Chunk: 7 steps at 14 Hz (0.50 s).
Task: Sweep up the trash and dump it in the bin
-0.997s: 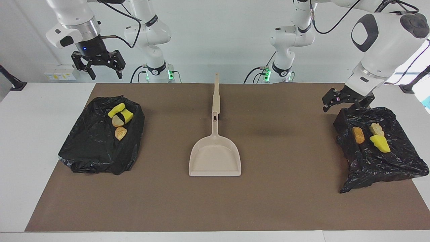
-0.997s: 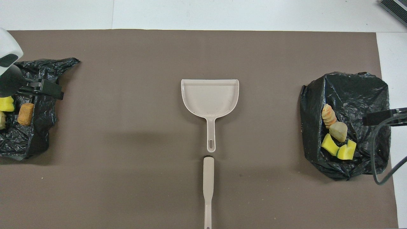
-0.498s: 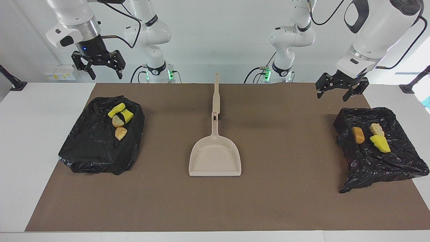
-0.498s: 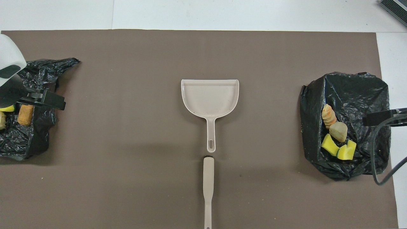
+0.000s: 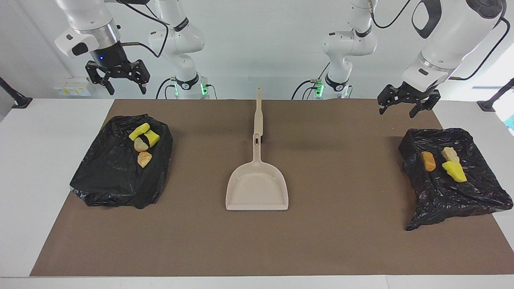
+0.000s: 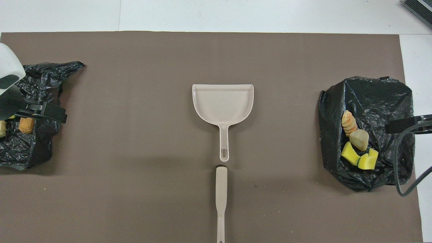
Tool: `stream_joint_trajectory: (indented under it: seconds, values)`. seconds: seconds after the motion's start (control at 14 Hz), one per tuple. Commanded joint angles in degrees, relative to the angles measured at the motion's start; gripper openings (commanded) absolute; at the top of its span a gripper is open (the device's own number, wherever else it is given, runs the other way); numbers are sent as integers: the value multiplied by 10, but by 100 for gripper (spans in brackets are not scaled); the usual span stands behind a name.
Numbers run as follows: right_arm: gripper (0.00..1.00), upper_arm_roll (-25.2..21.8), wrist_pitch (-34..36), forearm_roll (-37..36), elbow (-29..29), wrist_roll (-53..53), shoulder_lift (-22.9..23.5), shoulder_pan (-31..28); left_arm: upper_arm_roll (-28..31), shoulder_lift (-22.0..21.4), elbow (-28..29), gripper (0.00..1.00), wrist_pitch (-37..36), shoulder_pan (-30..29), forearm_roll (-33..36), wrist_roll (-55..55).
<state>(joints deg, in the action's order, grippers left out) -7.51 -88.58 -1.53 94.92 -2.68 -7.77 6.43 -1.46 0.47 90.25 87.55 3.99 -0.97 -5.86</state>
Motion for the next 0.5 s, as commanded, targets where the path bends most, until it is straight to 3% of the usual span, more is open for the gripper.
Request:
stream_joint_trajectory:
  seconds: [0.0, 0.43]
  values:
    - [100, 0, 15, -5, -6, -7, -2, 0, 1, -13, 0, 100, -15, -1, 6, -7]
    - [100, 0, 15, -5, -6, -7, -2, 0, 4, -13, 5, 100, -11, -2, 4, -8]
